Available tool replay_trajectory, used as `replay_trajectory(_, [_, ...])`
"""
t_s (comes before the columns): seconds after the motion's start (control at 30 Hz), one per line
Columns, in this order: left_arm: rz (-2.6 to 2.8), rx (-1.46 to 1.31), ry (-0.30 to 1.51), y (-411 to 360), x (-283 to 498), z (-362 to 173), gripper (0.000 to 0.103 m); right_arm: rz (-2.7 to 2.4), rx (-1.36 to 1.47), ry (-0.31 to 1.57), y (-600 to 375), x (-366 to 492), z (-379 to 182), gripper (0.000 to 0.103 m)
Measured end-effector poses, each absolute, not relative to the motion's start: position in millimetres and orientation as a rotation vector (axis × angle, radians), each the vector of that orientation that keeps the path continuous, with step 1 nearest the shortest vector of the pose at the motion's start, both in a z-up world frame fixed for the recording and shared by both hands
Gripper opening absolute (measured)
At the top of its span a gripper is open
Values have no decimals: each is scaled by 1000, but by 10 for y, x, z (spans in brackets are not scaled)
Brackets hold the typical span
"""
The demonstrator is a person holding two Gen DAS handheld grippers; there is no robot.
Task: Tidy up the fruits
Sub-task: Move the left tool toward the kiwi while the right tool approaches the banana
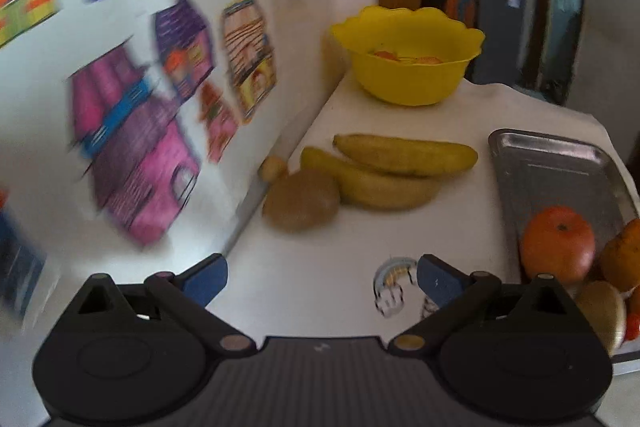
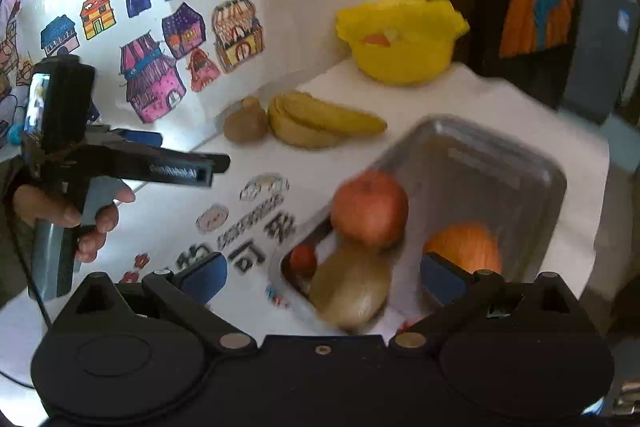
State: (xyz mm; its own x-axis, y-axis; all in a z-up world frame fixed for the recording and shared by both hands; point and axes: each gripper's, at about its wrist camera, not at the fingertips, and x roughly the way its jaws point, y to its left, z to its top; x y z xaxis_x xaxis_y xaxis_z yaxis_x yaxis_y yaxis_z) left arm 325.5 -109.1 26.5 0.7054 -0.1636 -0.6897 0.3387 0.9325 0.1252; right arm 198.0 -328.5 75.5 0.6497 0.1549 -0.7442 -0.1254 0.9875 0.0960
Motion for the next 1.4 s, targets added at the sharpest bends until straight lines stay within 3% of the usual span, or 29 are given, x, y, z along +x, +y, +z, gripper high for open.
replay_trajectory(0.2, [-339, 350, 660, -1209, 3523, 151, 102, 208, -71, 832, -3386, 2539, 755, 102])
replay_trajectory(0.5, [-378, 404, 685, -1282, 3883, -35, 102, 362, -184, 849, -3298, 3234, 560, 102])
replay_trajectory(0.97, [-431, 449, 726, -1357, 4112, -203, 101, 504, -105, 880, -3062, 4200, 325, 88])
replay_trajectory(1.2, [-396, 442, 750, -1348, 4188, -229, 86, 539, -44, 942, -2925, 4528, 139, 79])
replay_trajectory(1.4, [-364, 411, 781, -1343, 4265, -193, 83, 513, 3, 962, -2905, 4615, 8, 75])
